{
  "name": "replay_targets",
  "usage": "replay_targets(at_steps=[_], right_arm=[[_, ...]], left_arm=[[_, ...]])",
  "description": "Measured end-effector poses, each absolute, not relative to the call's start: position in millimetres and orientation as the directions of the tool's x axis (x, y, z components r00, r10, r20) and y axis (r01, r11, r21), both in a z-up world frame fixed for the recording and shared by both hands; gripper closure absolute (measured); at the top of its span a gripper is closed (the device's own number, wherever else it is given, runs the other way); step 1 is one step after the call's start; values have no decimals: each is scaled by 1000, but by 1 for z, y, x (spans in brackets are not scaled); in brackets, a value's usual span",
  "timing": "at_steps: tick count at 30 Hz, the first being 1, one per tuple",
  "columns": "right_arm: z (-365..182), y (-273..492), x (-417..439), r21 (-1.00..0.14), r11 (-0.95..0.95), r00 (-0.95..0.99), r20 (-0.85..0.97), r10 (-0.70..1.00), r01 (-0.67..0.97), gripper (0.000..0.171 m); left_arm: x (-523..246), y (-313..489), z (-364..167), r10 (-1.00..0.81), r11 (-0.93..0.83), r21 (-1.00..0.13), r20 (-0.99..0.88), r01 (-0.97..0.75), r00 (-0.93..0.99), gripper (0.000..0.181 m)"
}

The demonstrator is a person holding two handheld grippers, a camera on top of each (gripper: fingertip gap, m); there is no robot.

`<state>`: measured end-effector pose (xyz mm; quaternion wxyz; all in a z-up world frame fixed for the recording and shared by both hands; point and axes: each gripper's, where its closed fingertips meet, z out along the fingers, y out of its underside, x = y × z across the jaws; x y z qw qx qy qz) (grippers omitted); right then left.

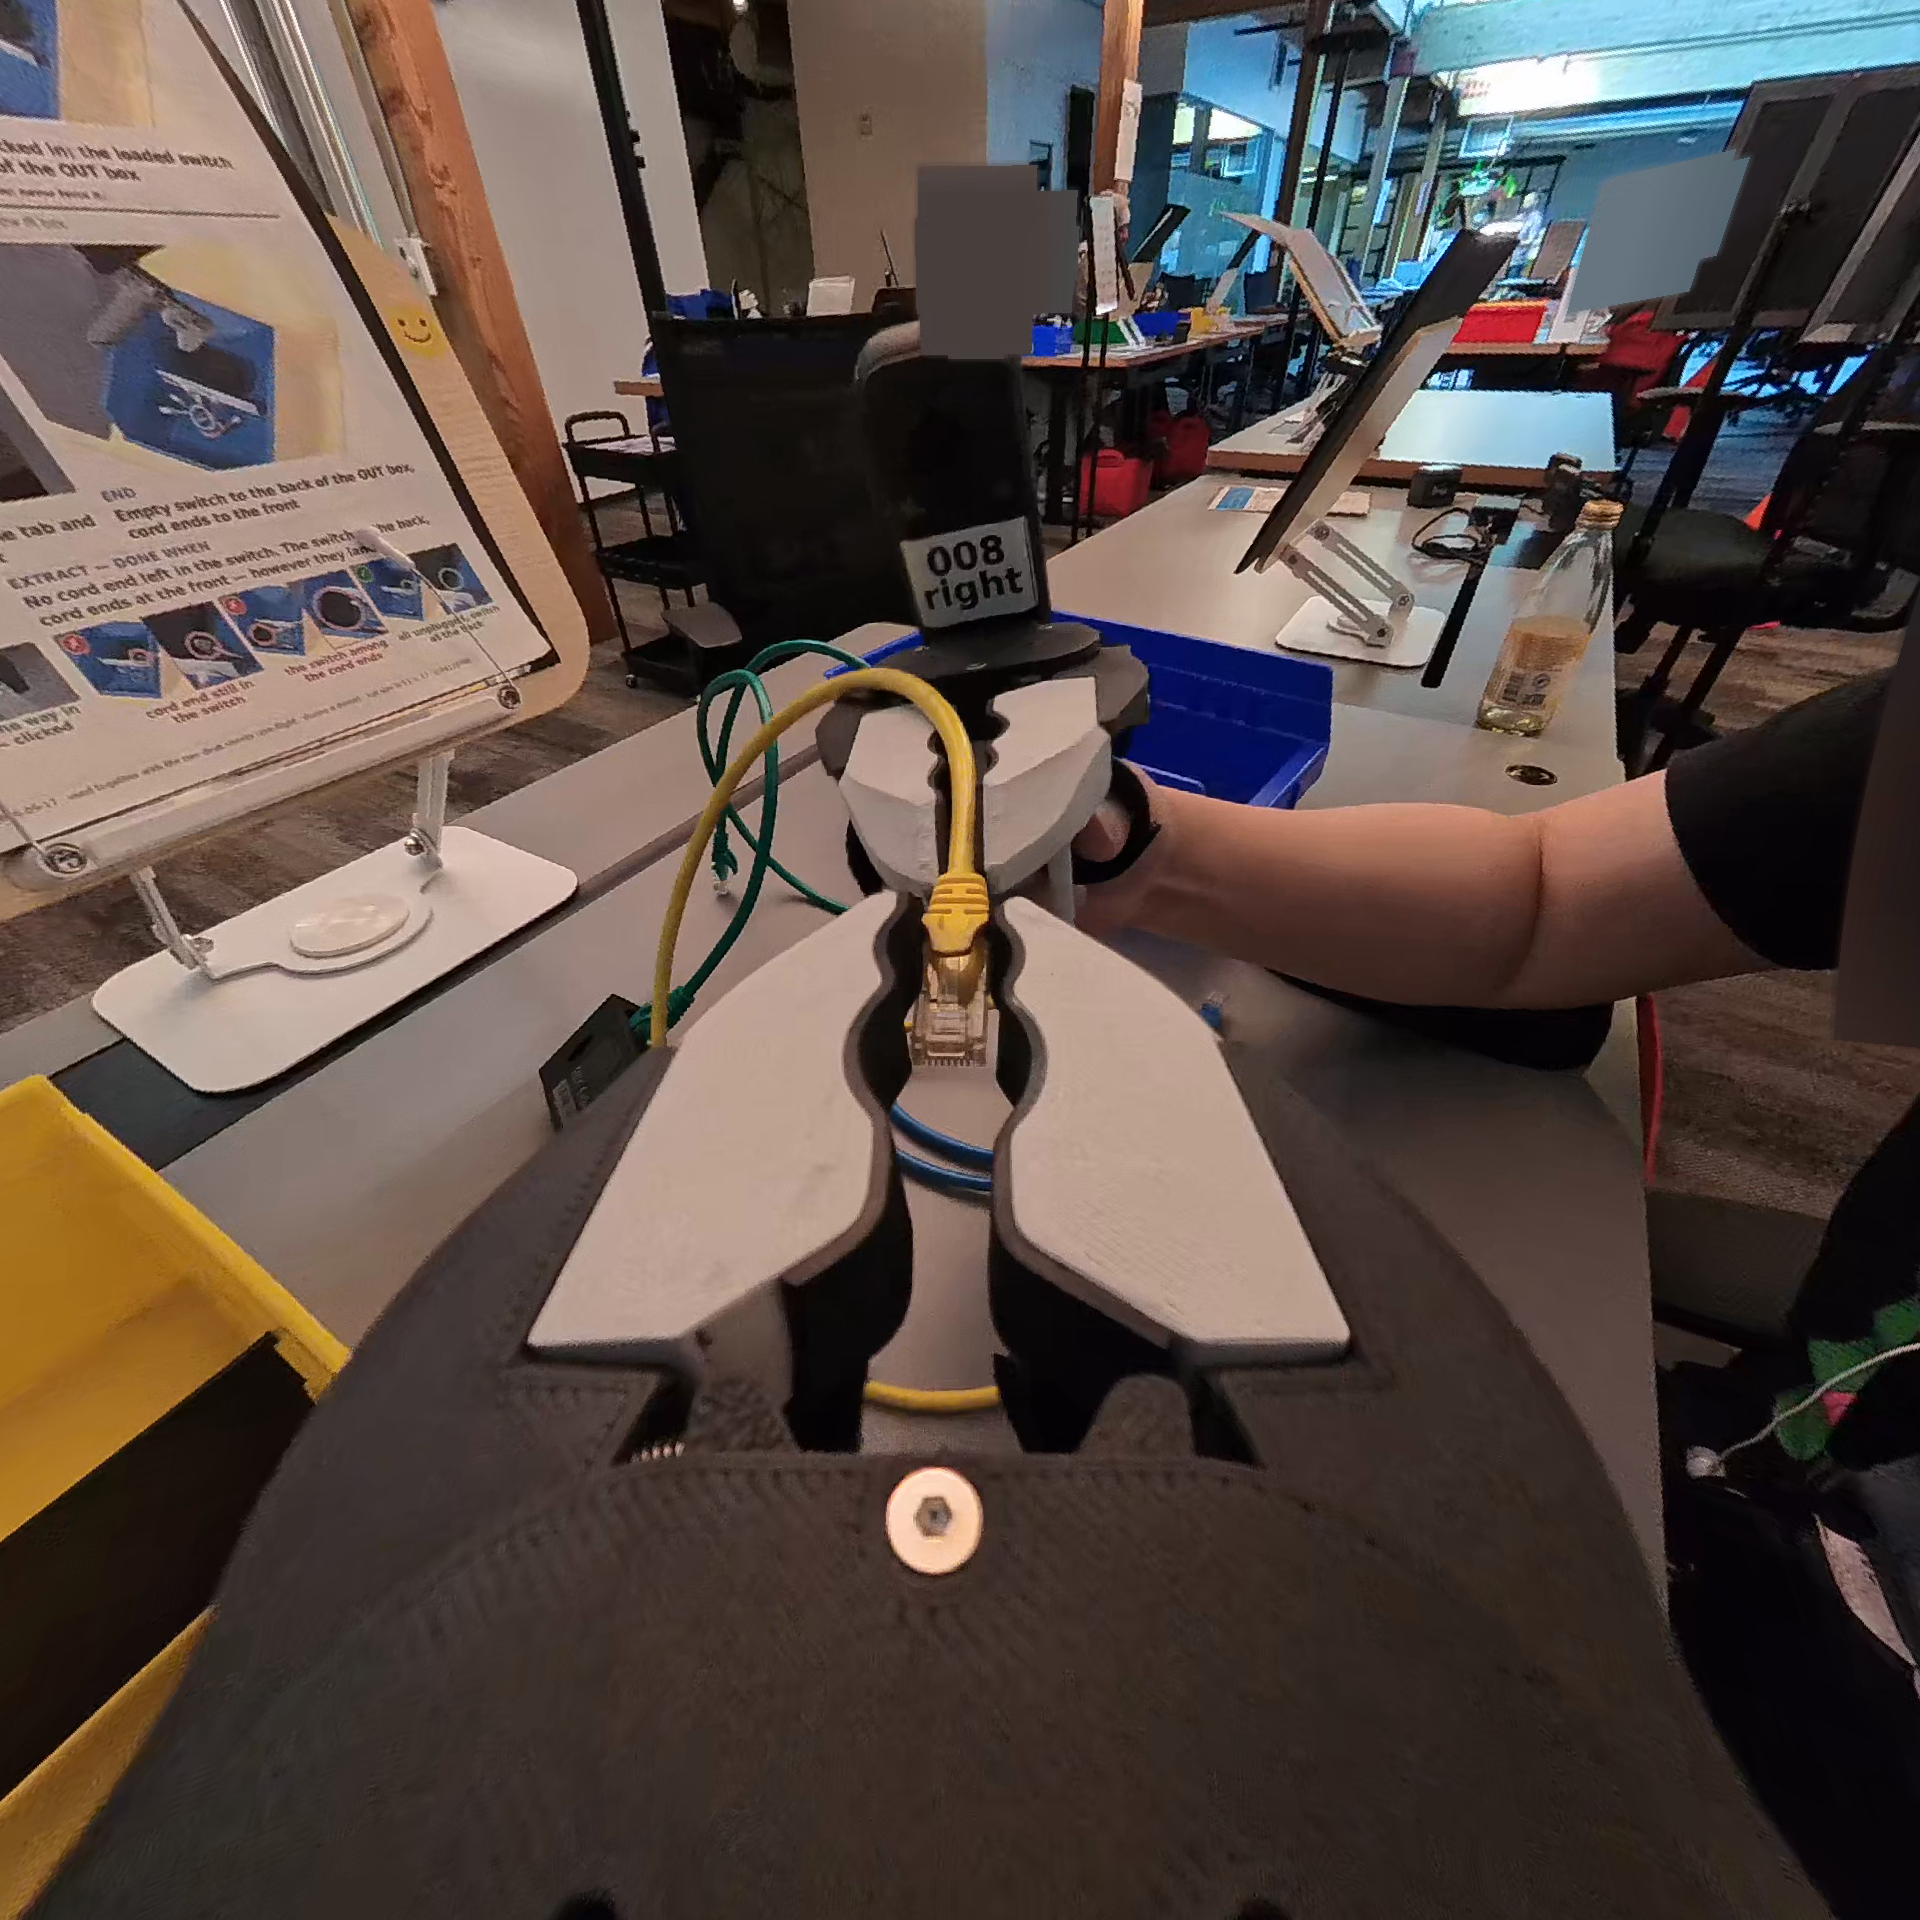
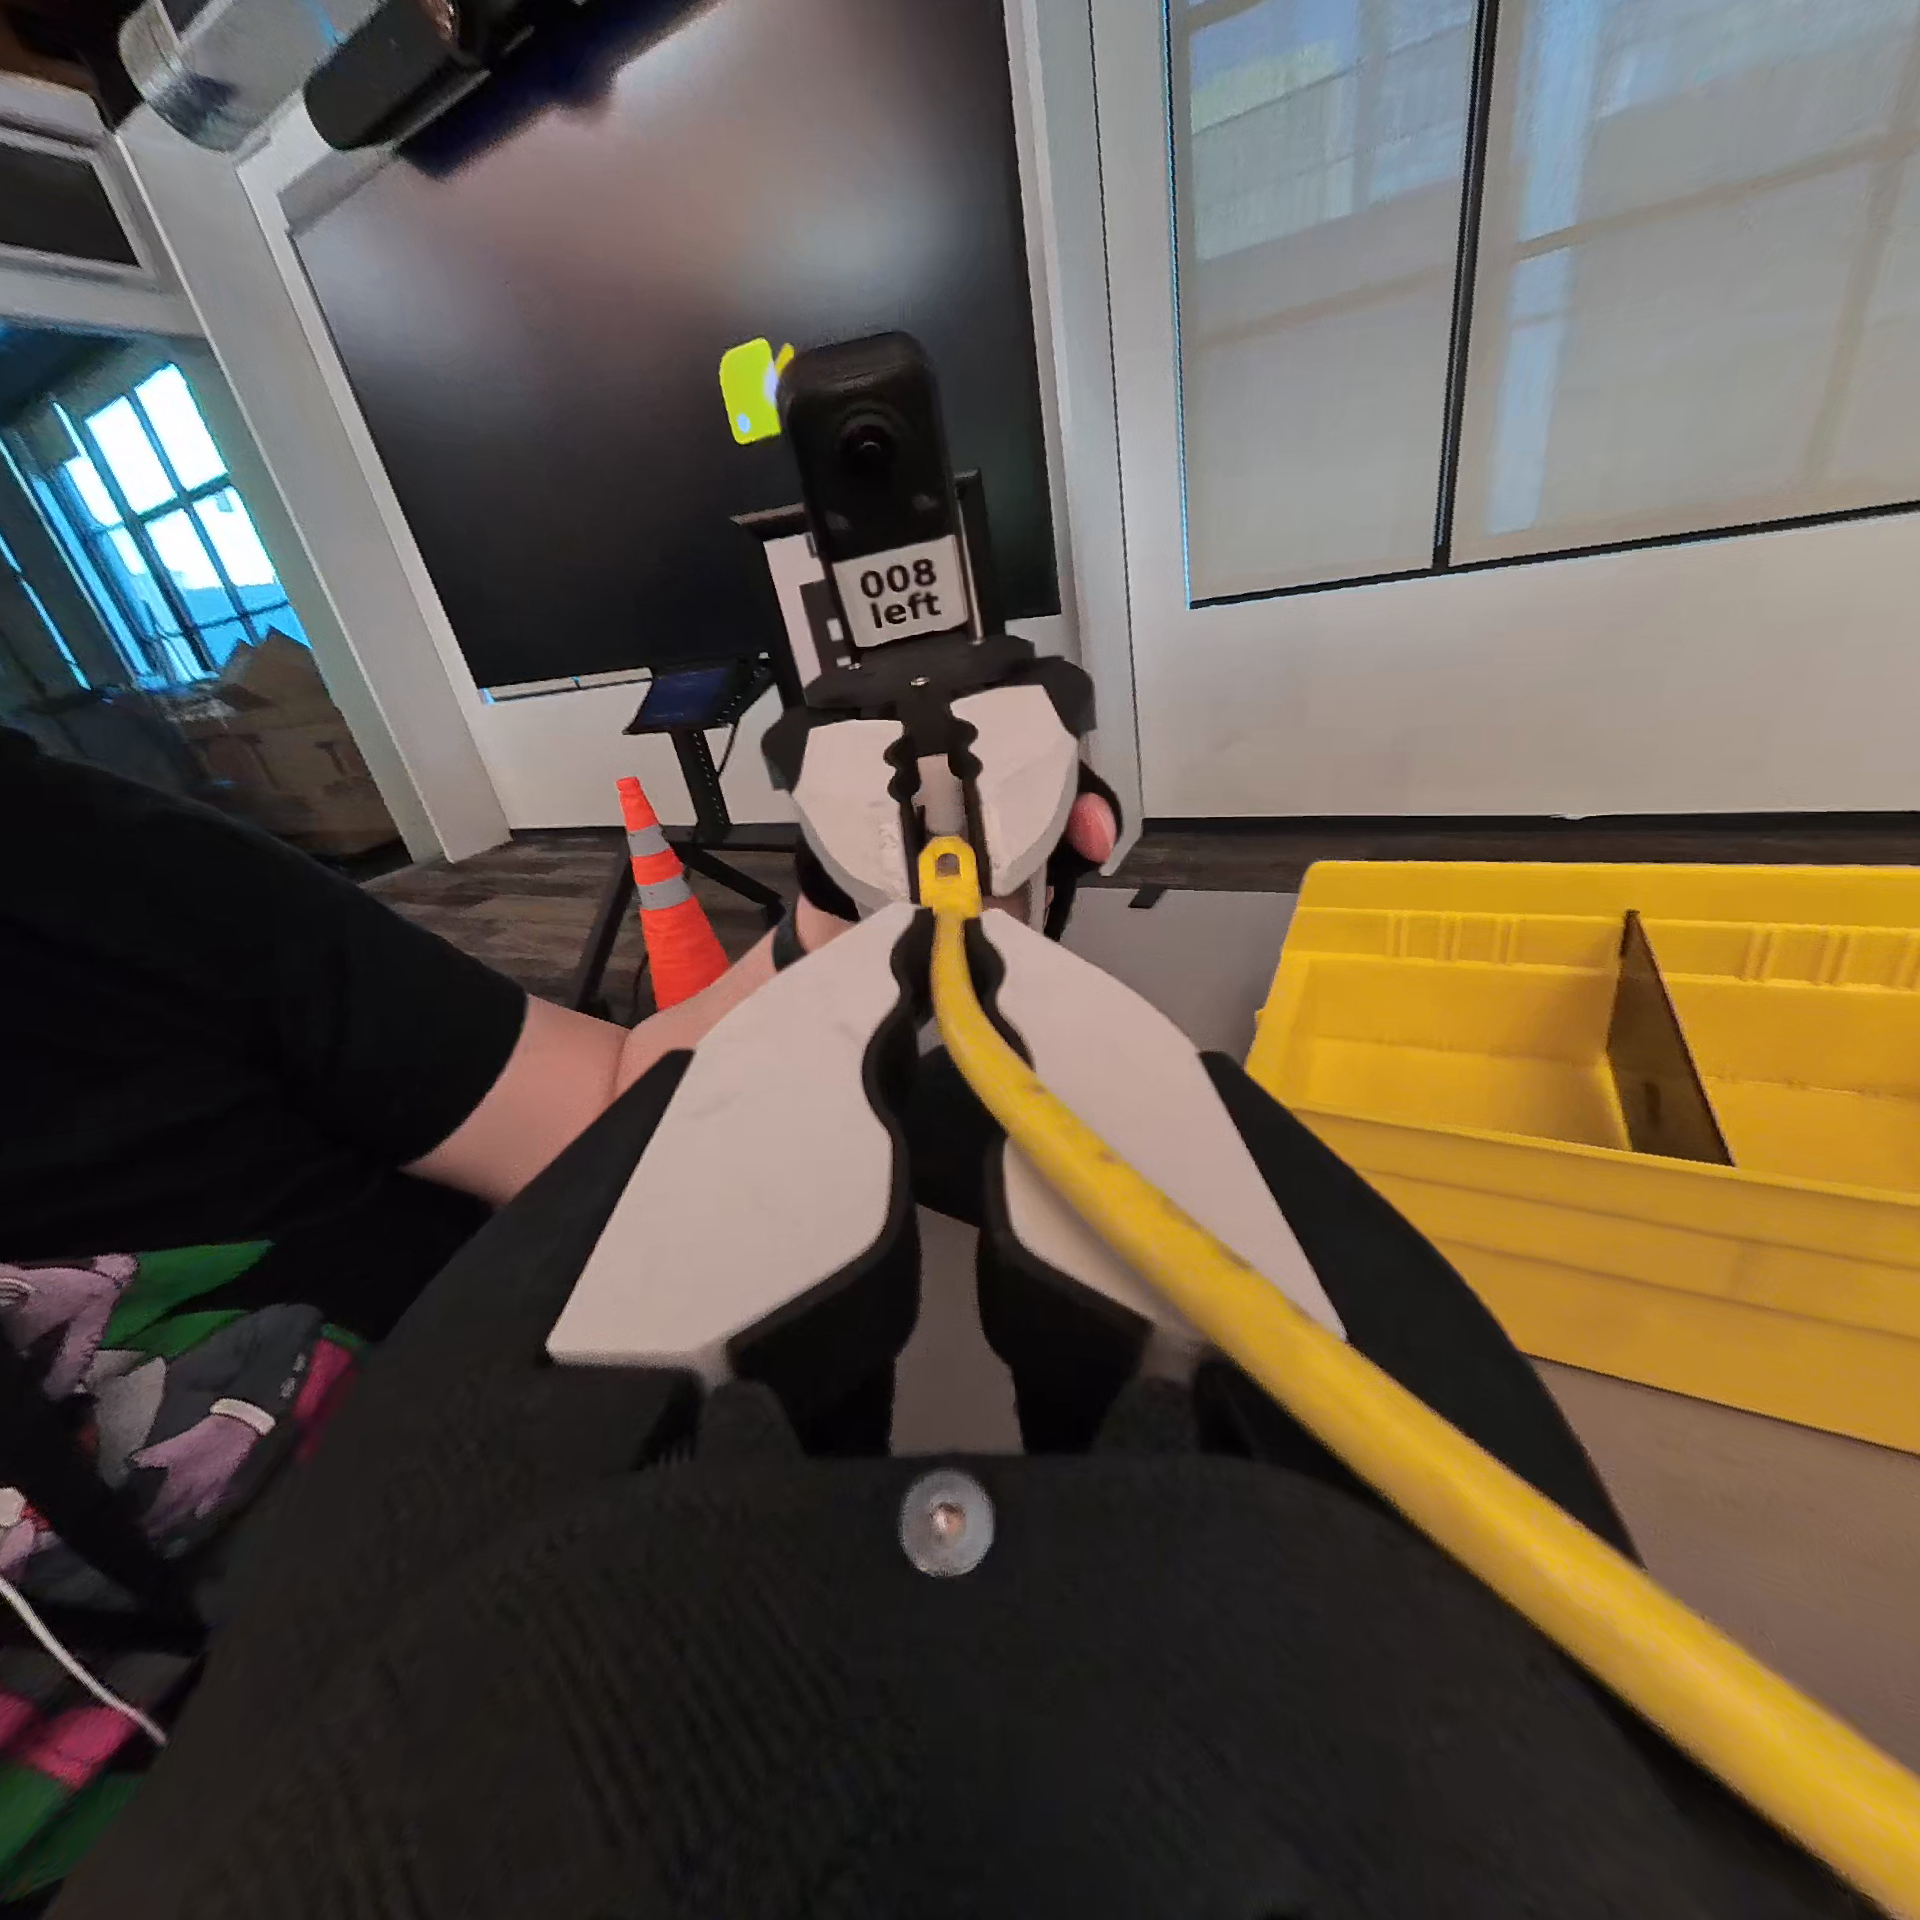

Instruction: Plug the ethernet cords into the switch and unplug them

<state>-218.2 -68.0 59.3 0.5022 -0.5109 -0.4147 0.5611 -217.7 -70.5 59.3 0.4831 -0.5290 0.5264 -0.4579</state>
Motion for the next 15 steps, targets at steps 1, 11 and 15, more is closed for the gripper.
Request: replay_targets(at_steps=[1,11,15], right_arm=[[60,-69,-218,-983,-127,38,-133,990,-135,165],[106,-73,-175,-985,95,190,67,979,-143,165],[130,-84,-155,-981,159,257,127,958,-111,165]], left_arm=[[-218,-71,60,-1000,17,-994,-19,-104,23,170],[-224,-22,27,-936,-47,-997,24,-56,352,116],[-194,4,-21,-888,-150,-977,64,-154,455,102]])
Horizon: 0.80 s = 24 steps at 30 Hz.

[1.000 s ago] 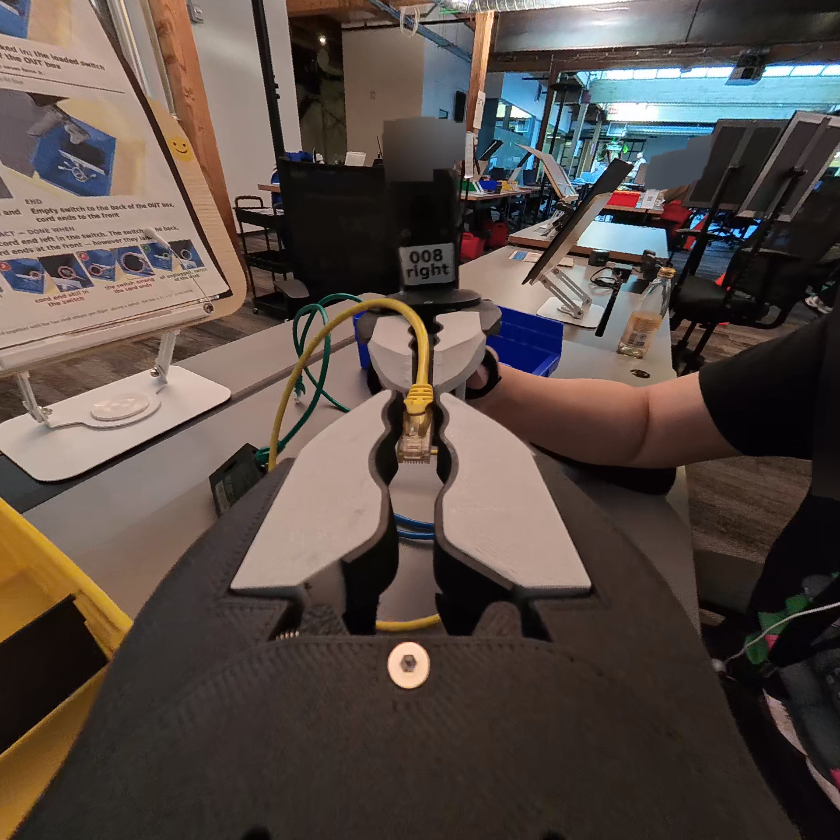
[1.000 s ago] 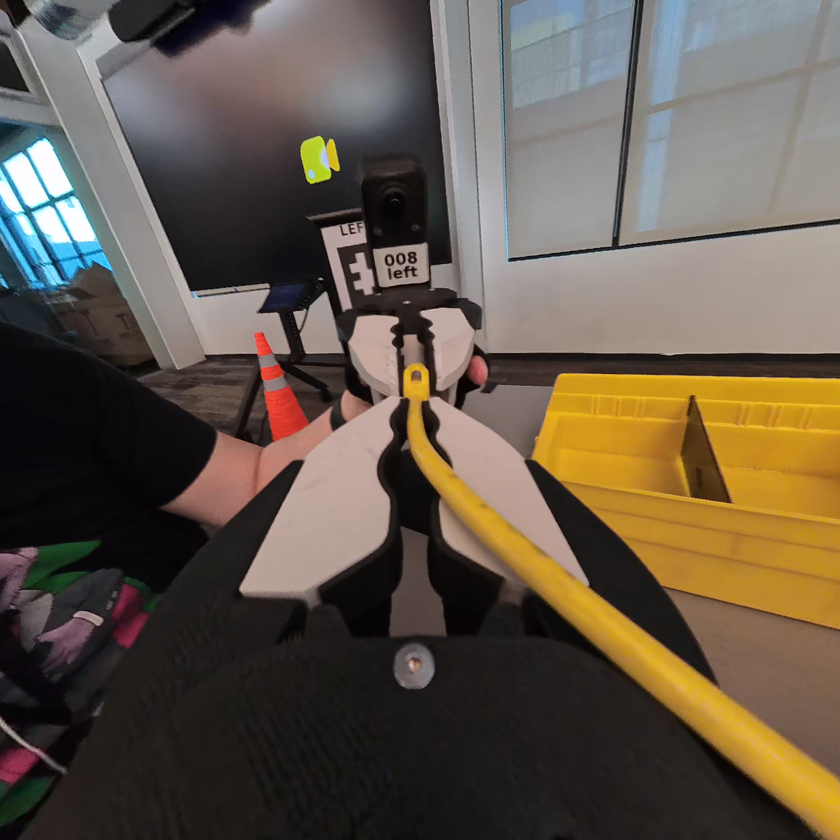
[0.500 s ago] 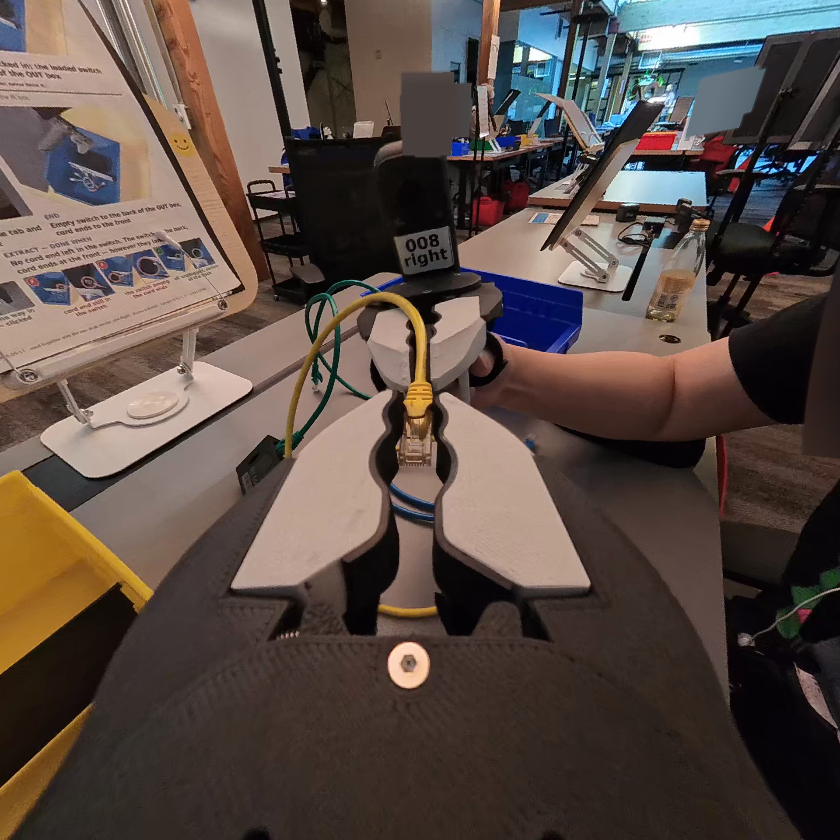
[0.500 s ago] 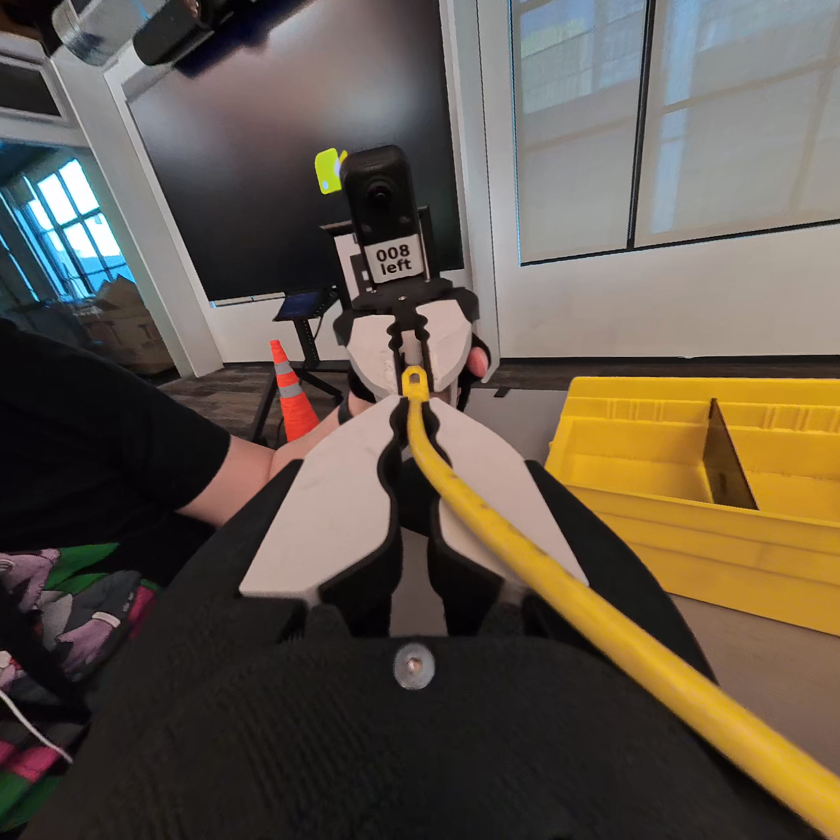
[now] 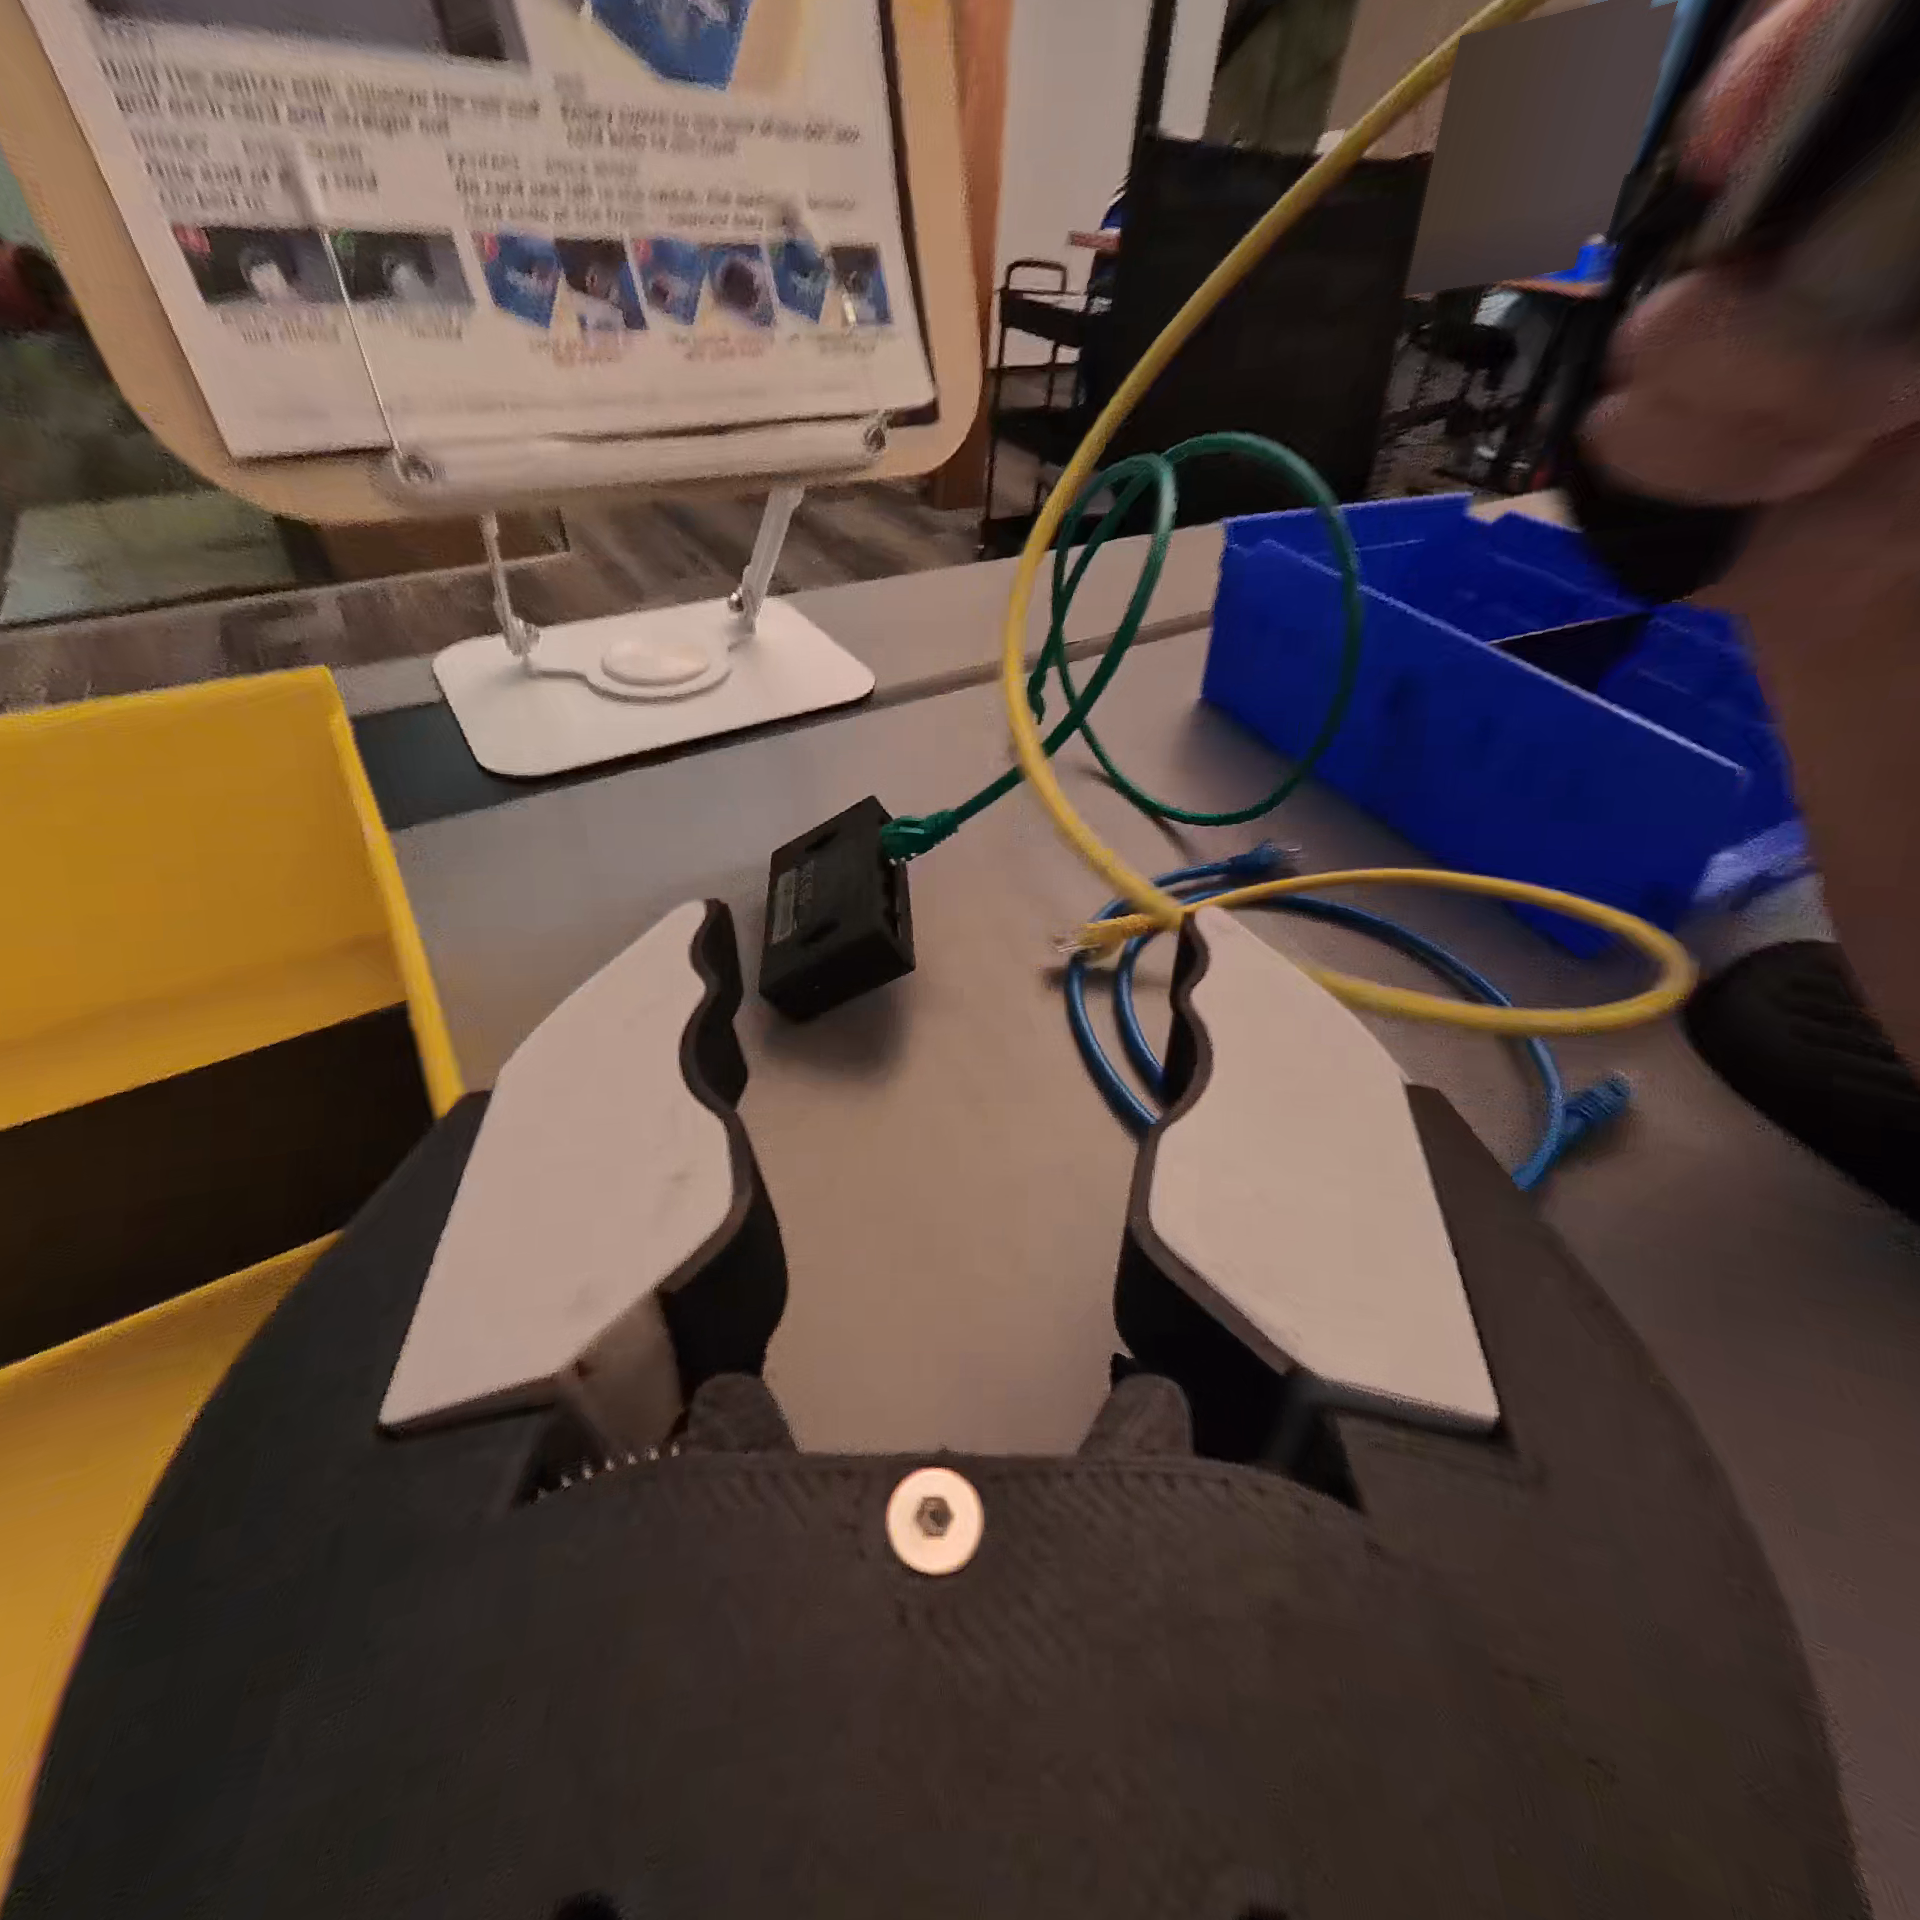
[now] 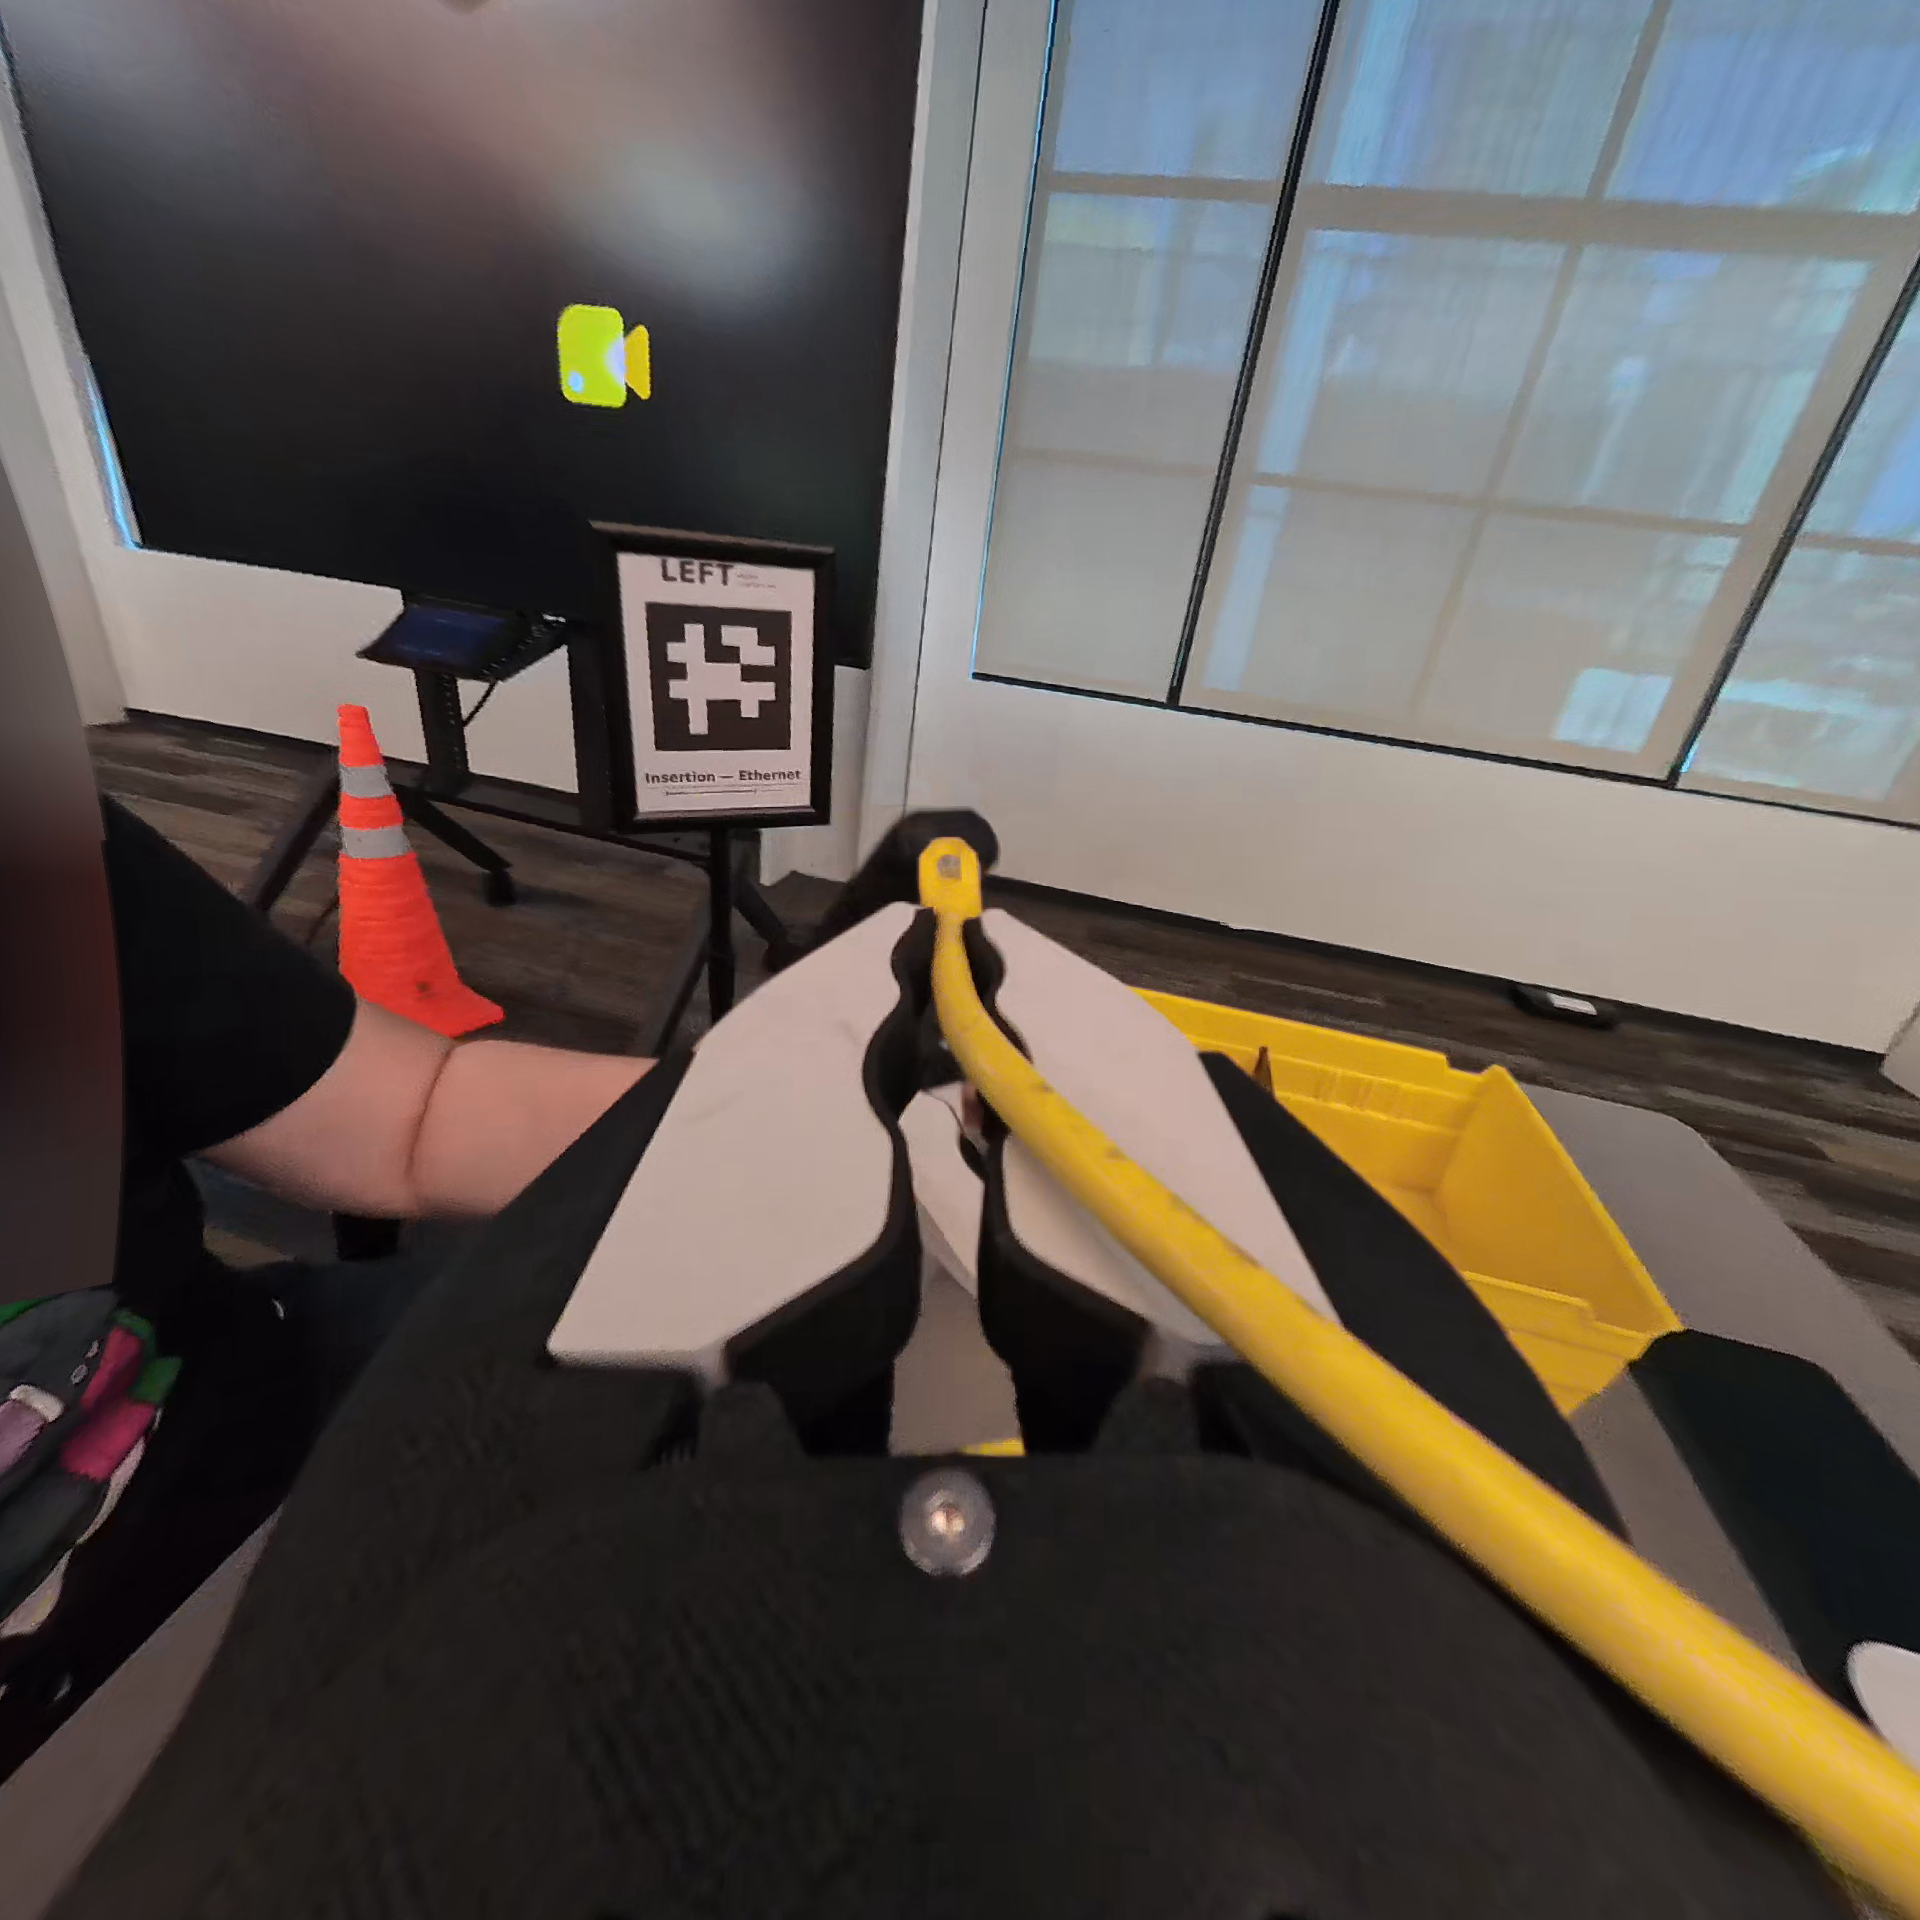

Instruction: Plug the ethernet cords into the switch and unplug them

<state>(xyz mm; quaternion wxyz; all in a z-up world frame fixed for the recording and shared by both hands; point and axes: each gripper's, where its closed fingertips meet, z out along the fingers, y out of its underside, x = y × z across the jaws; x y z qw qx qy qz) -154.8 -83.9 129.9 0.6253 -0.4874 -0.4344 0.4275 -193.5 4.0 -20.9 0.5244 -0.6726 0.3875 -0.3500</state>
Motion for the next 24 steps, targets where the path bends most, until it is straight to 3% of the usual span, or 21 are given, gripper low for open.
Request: replay_targets(at_steps=[4,11,20,24], right_arm=[[146,-98,-142,-980,184,283,156,947,-75,165],[166,-122,-131,-961,267,290,235,928,-77,165],[166,-117,-126,-961,264,300,231,926,-77,165],[167,-119,-123,-958,279,307,246,920,-69,165]], left_arm=[[-160,31,-34,-846,-248,-965,174,-83,504,106],[-131,72,-117,-764,-414,-857,145,-307,629,86],[-116,87,-140,-732,-552,-768,259,-325,631,85],[-111,91,-142,-749,-564,-745,279,-357,601,94]])
